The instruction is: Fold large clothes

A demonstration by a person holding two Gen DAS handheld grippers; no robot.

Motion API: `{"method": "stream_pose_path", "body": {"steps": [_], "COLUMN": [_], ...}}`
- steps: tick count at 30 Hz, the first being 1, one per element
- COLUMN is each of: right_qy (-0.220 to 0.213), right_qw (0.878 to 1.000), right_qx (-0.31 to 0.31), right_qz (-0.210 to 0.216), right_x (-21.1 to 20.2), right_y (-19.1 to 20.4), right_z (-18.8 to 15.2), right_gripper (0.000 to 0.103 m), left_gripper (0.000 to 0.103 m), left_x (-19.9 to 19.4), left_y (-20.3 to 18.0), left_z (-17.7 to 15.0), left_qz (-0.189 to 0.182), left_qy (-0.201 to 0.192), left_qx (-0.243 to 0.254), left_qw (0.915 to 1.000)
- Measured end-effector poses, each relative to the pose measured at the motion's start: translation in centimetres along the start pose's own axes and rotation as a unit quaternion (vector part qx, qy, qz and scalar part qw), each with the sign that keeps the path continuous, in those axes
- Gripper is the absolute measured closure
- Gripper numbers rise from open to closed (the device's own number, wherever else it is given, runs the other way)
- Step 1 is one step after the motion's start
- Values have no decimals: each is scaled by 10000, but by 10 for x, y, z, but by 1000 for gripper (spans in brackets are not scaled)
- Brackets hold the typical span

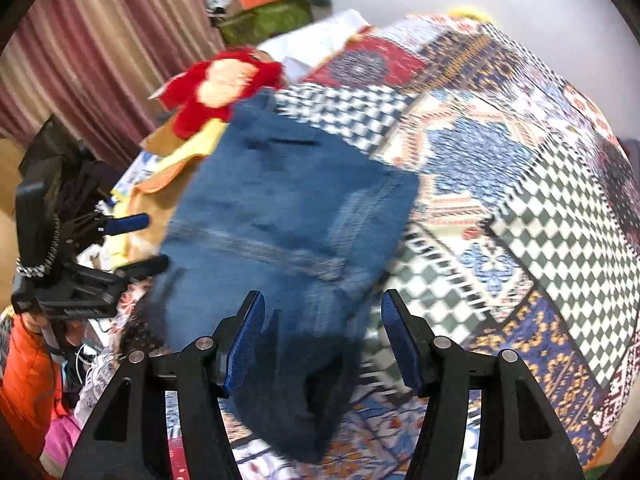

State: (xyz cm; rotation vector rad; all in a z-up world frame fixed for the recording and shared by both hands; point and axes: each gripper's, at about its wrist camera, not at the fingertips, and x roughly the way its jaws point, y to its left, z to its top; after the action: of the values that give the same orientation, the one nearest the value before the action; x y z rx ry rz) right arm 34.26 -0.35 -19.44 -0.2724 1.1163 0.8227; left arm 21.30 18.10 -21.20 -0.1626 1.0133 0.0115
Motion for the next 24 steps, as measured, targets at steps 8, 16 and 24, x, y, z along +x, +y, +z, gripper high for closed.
{"method": "stream_pose_path", "body": {"steps": [8,16,24], "right_qy": [452,-297,-2027], "right_qw": [9987,9984,9791], "right_qx": [228,405,139], "right_qz": [-81,-255,43], "right_x": [19,-56,-171], "right_y": [-5,-2,58], "right_z": [-50,-67,-67], "right_gripper": [34,34,34], "left_gripper": [18,18,18], "left_x": [13,-59,-186], "left_y": [-1,4,-38], "left_z": [-37,-48,-33], "left_qz": [3,180,40], "left_qy": [292,-277,-1910], "left_qx": [-585,-1096,-856], "left_qw": [9979,9934,9778]}}
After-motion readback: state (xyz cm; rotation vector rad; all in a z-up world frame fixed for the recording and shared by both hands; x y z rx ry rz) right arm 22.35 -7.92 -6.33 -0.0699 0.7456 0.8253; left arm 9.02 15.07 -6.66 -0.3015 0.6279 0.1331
